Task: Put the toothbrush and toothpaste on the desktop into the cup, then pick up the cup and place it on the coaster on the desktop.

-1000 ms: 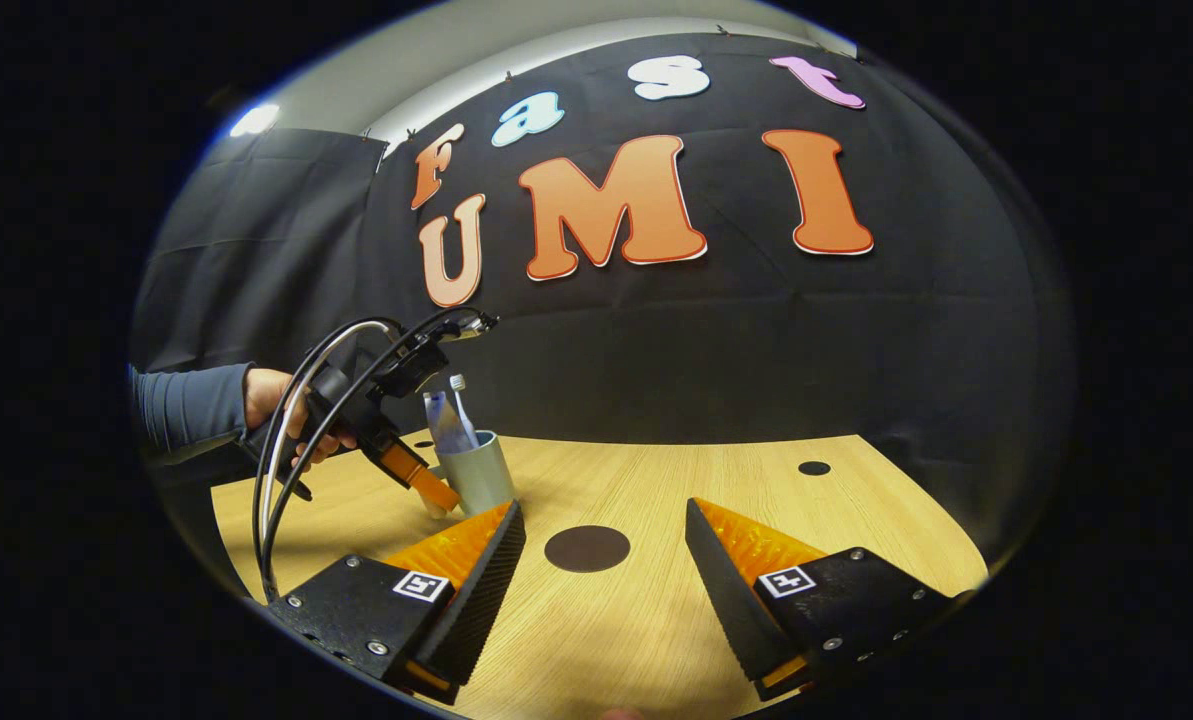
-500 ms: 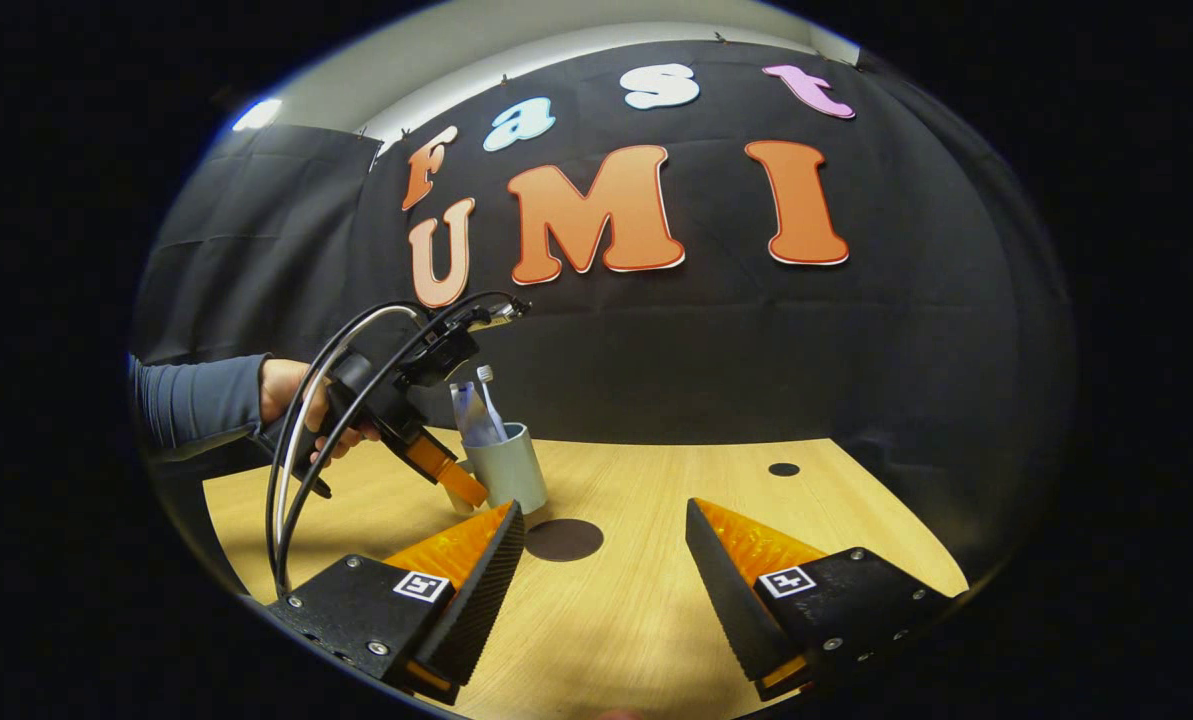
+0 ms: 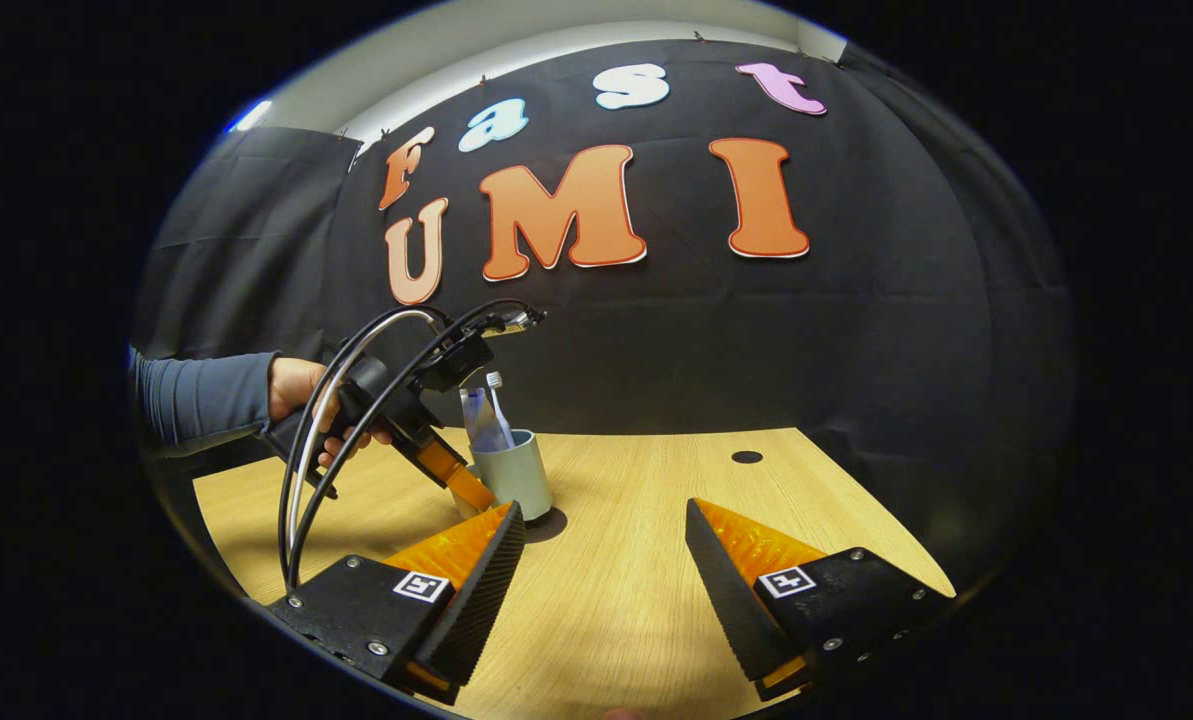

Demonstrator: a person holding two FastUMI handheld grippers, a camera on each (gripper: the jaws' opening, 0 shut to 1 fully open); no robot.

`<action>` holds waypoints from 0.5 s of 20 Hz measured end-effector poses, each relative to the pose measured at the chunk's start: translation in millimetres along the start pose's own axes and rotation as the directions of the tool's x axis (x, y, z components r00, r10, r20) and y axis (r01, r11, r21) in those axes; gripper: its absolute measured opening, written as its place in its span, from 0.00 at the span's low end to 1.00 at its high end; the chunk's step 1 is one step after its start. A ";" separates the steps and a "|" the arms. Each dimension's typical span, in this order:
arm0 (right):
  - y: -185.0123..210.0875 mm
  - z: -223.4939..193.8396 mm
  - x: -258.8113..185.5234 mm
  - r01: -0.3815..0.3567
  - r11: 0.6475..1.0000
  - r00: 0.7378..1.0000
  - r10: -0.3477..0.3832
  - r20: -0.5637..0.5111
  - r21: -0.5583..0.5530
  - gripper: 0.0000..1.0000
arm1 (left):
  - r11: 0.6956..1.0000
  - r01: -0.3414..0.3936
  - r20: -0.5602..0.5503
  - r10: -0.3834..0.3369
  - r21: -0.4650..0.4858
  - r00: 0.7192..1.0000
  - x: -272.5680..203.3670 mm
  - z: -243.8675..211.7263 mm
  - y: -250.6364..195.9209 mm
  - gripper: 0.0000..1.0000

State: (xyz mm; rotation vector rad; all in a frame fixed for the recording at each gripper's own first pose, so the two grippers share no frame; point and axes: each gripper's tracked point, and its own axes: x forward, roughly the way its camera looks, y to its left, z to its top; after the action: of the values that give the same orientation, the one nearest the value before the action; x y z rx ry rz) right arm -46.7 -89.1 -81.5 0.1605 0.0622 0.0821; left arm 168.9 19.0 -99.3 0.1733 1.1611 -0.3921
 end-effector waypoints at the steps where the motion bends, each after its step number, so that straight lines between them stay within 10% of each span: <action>1: -1.3 -0.8 -1.3 0.003 1.000 1.000 -0.003 0.002 0.001 0.97 | 1.000 0.002 -0.014 -0.002 -0.002 1.000 0.4 1.8 0.7 0.23; 10: -0.5 3.7 -5.9 0.011 1.000 1.000 -0.011 0.011 -0.002 0.97 | 1.000 -0.027 0.054 0.026 0.012 0.998 -41.9 54.4 19.1 0.38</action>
State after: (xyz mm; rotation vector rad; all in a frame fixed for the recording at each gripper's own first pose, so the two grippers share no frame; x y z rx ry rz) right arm -52.3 -90.6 -77.6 0.1589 0.0517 0.0707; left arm 208.6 27.3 -40.7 0.1880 1.1029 -0.3790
